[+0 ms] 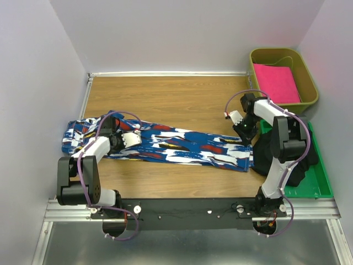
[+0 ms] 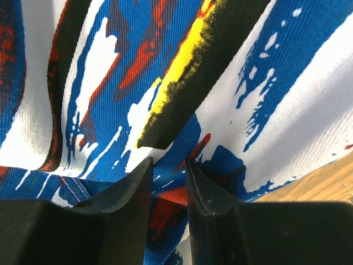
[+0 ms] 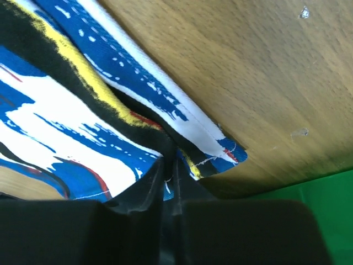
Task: Fold and stack the mixed laundry pile
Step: Fold the trousers at the center of the board.
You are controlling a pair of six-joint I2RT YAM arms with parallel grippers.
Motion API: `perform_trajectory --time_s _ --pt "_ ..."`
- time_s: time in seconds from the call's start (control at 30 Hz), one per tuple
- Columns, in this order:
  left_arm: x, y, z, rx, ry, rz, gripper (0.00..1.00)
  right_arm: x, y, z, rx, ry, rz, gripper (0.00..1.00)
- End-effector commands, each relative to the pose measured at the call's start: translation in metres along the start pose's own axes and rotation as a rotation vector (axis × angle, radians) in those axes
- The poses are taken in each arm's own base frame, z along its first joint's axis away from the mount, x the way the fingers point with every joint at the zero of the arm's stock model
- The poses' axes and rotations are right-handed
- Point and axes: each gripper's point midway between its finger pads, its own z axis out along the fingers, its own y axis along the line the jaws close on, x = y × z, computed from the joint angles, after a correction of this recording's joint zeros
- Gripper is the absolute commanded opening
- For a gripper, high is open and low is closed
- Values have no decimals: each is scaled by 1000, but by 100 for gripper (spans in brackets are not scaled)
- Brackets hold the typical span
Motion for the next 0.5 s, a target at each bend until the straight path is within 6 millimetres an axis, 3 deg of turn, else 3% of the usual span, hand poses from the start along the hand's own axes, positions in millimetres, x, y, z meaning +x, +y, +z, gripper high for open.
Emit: perform_trajectory --time_s 0.0,0.1,0.37,0.47 --pt "12 -14 9 57 35 -4 38 -3 4 -22 -7 -36 -1 9" --pt "11 -12 9 52 34 -4 38 -3 3 -29 6 -32 -9 1" --pt "10 -11 11 53 29 -10 38 -9 -14 -33 55 -15 -23 1" --pt "10 -12 11 58 31 -9 38 -9 -21 -22 72 8 -25 1"
